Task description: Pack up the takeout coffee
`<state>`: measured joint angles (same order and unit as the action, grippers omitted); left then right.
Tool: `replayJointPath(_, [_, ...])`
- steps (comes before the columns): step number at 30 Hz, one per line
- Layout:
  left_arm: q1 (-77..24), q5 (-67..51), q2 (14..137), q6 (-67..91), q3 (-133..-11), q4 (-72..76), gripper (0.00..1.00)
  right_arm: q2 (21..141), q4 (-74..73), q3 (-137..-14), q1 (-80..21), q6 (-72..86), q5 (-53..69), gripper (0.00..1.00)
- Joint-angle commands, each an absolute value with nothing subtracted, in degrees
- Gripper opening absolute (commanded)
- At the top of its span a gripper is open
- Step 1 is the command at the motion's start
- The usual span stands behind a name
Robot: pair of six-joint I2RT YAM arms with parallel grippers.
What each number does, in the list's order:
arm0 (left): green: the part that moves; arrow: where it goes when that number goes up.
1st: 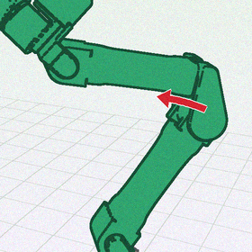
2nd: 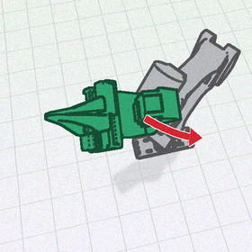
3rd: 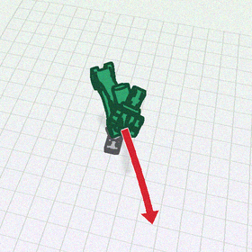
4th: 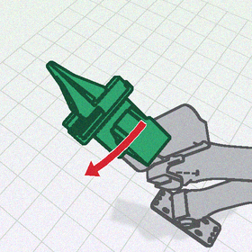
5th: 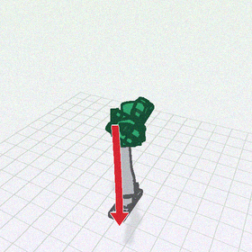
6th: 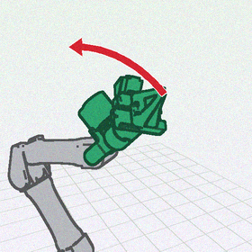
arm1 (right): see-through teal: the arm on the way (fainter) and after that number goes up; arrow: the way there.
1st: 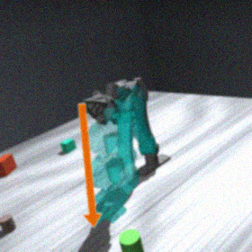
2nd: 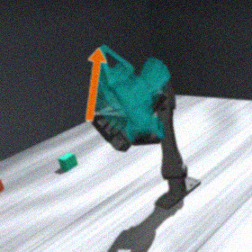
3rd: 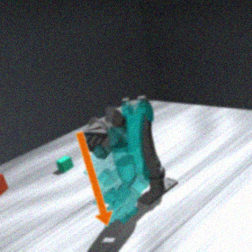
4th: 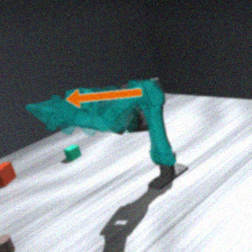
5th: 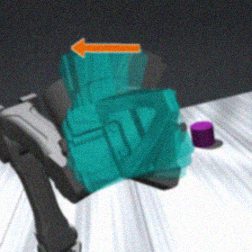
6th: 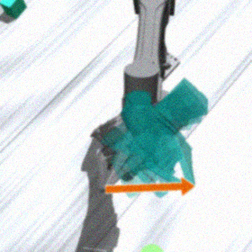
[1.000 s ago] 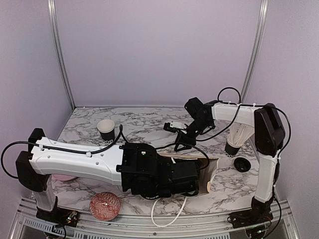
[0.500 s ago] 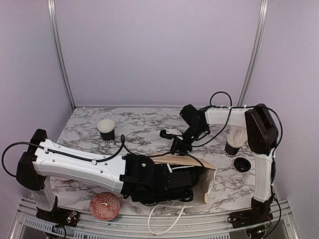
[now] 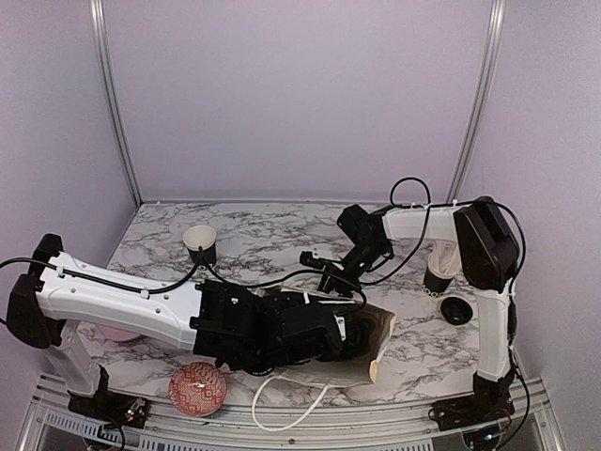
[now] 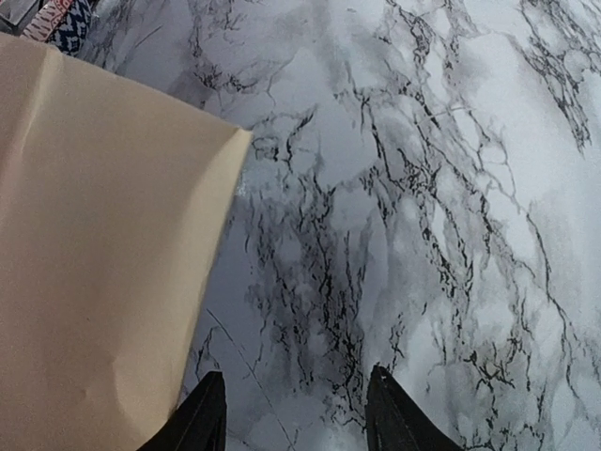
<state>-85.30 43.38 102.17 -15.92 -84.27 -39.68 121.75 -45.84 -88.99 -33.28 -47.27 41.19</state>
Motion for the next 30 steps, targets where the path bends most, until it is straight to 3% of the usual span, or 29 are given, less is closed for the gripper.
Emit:
replayJointPath(1, [-84.11,41.56,100.20,-17.02,-82.14,-34.50,0.57,122.35,-45.53,-88.39,-33.86,-49.17,43.94,0.49])
replayJointPath(30, [-85.82,38.31,94.57,-15.83,-76.02,-31.24,0.57,119.98,-43.55,-87.79,-35.07,-50.79,45.97,0.48])
